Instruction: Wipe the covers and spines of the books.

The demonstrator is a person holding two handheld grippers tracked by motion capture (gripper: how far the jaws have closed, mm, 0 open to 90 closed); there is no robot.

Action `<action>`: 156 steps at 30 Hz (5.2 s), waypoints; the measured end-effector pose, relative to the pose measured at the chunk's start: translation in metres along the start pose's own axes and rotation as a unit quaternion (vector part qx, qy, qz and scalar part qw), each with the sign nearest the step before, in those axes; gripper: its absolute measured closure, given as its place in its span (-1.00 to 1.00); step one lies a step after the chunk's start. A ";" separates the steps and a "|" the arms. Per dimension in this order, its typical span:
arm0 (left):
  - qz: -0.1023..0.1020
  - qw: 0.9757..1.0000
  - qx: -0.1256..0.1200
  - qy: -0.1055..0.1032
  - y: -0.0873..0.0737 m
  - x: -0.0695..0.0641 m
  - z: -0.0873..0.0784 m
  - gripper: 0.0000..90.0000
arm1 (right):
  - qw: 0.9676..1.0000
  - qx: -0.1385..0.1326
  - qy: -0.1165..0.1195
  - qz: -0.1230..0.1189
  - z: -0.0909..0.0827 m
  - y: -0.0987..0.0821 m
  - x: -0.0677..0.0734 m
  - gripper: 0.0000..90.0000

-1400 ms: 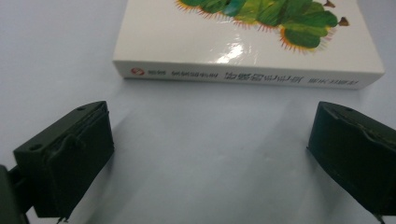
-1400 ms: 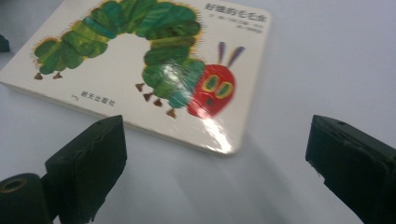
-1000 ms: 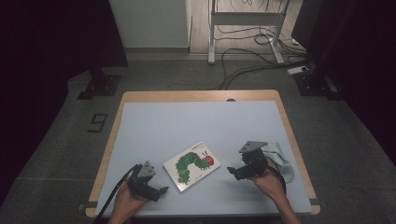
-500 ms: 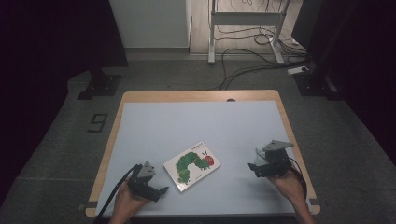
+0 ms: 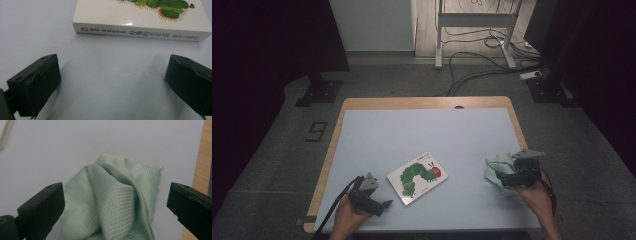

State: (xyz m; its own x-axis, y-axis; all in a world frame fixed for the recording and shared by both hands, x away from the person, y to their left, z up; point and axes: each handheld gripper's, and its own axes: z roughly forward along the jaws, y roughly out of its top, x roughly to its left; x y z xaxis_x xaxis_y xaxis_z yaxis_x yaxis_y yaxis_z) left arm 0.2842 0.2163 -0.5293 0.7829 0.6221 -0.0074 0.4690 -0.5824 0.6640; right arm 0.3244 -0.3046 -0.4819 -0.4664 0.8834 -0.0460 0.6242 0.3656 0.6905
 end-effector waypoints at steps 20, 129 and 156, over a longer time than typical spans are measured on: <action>0.000 1.000 0.000 0.000 0.000 0.000 0.000 -1.00 | 0.998 0.022 0.032 0.051 0.030 -0.022 -0.014 0.34; 0.000 1.000 -0.002 0.001 0.000 -0.001 0.000 -1.00 | 0.973 -0.018 0.183 -0.138 0.149 0.129 0.163 0.61; 0.000 1.000 -0.003 0.002 0.000 -0.001 0.000 -1.00 | 0.947 -0.019 0.252 -0.200 0.143 0.131 0.248 0.61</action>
State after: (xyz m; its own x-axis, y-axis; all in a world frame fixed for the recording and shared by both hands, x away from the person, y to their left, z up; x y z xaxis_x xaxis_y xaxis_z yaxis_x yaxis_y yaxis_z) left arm 0.2832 0.2159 -0.5297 0.7814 0.6240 -0.0055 0.4674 -0.5794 0.6677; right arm 0.3802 0.0042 -0.5058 -0.9066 0.4206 0.0345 0.3158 0.6221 0.7164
